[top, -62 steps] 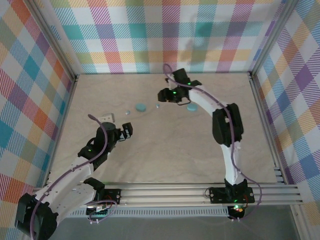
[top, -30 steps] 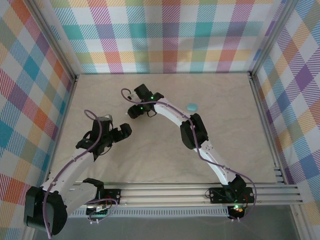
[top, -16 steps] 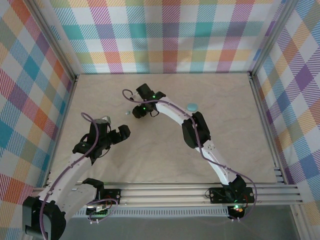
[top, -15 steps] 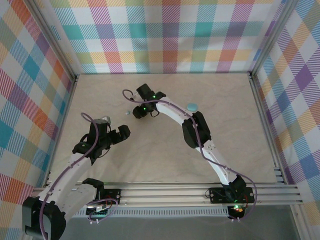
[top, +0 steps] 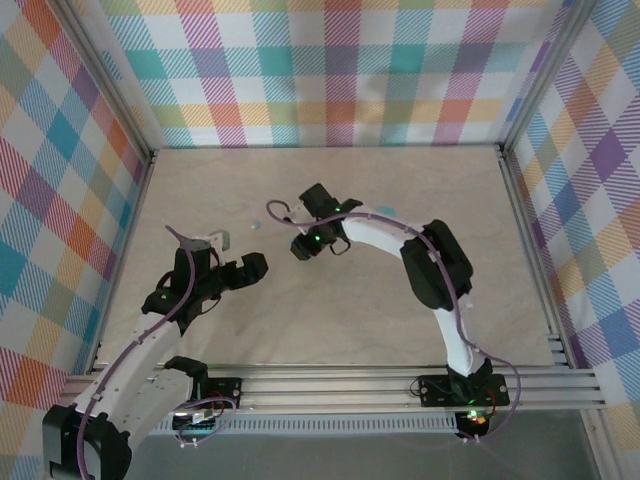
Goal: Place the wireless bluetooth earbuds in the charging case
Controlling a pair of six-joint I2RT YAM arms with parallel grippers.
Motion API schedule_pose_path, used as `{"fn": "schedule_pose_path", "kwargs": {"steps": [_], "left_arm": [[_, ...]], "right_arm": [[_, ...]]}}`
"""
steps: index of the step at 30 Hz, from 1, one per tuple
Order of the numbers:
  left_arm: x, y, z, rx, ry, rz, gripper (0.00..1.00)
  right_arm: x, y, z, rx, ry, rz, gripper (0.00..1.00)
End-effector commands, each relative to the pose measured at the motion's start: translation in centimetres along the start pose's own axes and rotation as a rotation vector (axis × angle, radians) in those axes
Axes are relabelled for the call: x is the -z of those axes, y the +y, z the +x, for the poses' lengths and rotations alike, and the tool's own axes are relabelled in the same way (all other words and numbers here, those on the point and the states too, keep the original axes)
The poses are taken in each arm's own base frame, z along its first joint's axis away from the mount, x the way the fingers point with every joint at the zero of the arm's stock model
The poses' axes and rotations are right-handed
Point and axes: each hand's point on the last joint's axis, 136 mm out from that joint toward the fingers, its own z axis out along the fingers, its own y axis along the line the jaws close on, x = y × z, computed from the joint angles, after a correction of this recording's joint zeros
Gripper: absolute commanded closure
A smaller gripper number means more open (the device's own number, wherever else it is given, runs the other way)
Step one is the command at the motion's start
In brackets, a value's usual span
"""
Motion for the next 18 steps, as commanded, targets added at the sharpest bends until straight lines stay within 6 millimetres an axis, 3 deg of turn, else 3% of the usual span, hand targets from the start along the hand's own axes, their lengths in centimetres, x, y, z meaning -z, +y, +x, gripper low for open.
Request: {"fn": "schedule_pose_path", "kwargs": {"steps": [1, 6, 9, 12, 18], "left_arm": [[-0.3, -2.9, 0.4, -0.076, 0.011, 0.197, 0.06], [-1.3, -4.5, 0.9, -0.101, 0.071, 0.286, 0.09], [-1.9, -4.9, 0.9, -0.132, 0.105, 0.278, 0.09], [-2.2, -4.9, 0.5, -0.166, 0.113, 0.257, 0.08], [-2.3, -4.5, -0.2, -0.189, 0.093, 0.214, 0.05]], "right_arm": [[0.7, 0.7, 2.3, 0.067, 0.0, -0.025, 0.72], [1.2, 1.6, 7.2, 0.092, 0.067, -0.045, 0.73], [1.5, 1.8, 6.7, 0.089, 0.061, -0.05, 0.69], [1.6, 1.9, 6.2, 0.086, 0.05, -0.058, 0.5], [2.0, 1.4, 7.0, 0.044, 0.051, -0.038, 0.37]]}}
